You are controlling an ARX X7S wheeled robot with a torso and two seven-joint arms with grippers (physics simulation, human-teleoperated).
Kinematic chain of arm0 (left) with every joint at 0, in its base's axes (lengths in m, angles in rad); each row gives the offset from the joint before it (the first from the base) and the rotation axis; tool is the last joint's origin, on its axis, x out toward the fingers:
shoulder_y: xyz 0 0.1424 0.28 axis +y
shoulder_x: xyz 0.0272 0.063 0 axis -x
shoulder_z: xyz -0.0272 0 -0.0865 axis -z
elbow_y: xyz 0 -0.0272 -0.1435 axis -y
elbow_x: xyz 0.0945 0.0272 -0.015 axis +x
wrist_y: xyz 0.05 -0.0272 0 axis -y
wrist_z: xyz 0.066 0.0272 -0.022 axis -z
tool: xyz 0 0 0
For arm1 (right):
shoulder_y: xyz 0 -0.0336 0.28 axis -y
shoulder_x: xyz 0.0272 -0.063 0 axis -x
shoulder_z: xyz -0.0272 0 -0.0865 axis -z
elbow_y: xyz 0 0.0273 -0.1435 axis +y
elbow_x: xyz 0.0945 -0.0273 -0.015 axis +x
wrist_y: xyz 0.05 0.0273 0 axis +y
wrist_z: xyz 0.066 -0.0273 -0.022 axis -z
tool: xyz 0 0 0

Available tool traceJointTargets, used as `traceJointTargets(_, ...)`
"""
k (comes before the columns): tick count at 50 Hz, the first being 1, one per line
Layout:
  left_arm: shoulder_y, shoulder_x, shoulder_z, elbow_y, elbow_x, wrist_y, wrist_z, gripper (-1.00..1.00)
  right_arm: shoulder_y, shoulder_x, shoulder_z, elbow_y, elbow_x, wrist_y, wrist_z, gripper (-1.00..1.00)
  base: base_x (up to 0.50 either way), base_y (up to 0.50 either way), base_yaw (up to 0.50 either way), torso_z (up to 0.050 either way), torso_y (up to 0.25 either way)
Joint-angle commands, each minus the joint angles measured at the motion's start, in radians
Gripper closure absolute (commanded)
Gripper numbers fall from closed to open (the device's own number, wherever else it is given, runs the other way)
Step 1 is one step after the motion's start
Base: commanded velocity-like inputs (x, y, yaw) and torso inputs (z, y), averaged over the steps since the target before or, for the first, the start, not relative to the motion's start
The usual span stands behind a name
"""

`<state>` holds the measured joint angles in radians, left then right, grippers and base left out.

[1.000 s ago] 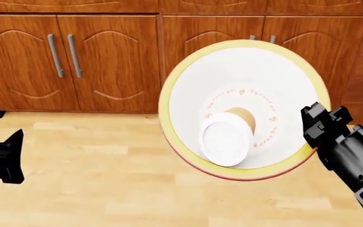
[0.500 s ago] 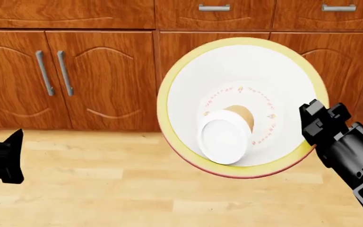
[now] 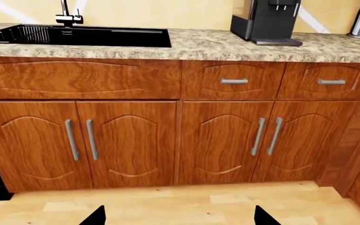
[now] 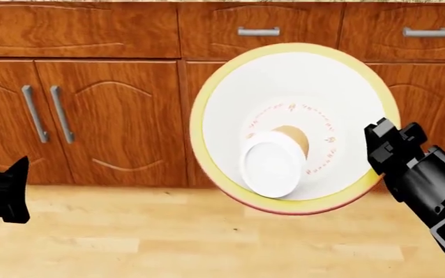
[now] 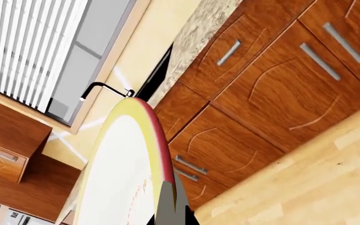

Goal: Place the cup inside the bowl on the dining table and move the bowl to any counter.

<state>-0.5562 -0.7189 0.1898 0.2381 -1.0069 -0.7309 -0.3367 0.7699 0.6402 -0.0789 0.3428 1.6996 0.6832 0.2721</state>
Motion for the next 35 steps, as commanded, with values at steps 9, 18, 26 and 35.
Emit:
traceJointTargets(9, 0.000, -0.004, 0.000, 0.001, -0.003, 0.002, 0.001, -1.00, -0.002, -0.001, 0.018, -0.019, 0.015, -0.014, -0.014, 1.00, 0.50, -0.15, 0.00, 0.000, 0.002)
traceJointTargets(18, -0.001, -0.003, 0.001, 0.001, -0.003, 0.002, -0.001, -1.00, -0.001, -0.004, 0.011, -0.017, 0.006, -0.015, -0.021, 1.00, 0.50, -0.09, 0.00, 0.000, 0.001)
traceJointTargets(26, 0.008, -0.010, -0.007, 0.004, -0.008, 0.006, -0.002, -1.00, -0.002, -0.008, 0.010, -0.013, 0.009, -0.015, -0.023, 1.00, 0.50, 0.00, 0.00, 0.000, 0.001)
traceJointTargets(35, 0.001, -0.008, -0.003, 0.000, -0.005, 0.006, 0.000, -1.00, -0.005, -0.010, 0.012, -0.010, 0.011, -0.019, -0.022, 1.00, 0.50, 0.00, 0.00, 0.001, 0.002)
